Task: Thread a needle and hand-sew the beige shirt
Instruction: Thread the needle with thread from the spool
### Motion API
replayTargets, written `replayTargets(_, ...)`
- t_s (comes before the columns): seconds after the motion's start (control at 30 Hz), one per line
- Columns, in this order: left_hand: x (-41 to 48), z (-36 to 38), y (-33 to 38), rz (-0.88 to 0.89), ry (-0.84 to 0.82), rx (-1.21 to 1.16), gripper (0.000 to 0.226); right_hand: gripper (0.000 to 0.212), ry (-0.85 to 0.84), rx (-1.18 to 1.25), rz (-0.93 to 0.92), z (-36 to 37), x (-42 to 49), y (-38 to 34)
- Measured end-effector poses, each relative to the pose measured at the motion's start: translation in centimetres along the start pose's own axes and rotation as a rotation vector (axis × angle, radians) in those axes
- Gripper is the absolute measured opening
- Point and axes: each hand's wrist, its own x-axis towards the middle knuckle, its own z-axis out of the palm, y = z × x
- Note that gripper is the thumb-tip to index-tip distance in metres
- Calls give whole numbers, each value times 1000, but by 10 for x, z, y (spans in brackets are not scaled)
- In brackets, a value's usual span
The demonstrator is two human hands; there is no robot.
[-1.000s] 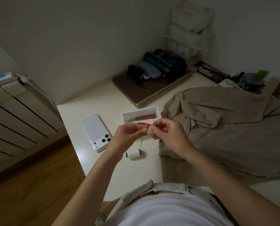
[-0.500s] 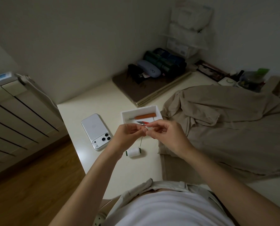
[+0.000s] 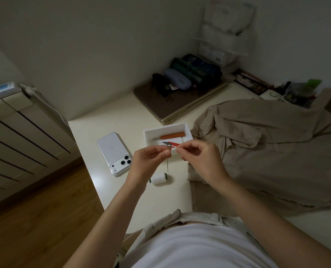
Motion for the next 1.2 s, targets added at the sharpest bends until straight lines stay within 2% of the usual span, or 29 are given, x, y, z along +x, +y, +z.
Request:
replayTargets(0.4, -10, 14, -14, 11, 2, -155, 7, 9, 83, 225, 72, 14, -8, -2)
replayTargets(0.63, -14, 16, -23, -22, 39, -208, 9, 5, 103, 264, 82, 17, -15, -1)
replayTargets(1.2, -14, 18, -24, 8, 46, -170, 9, 10, 107, 220, 27, 17, -19, 3)
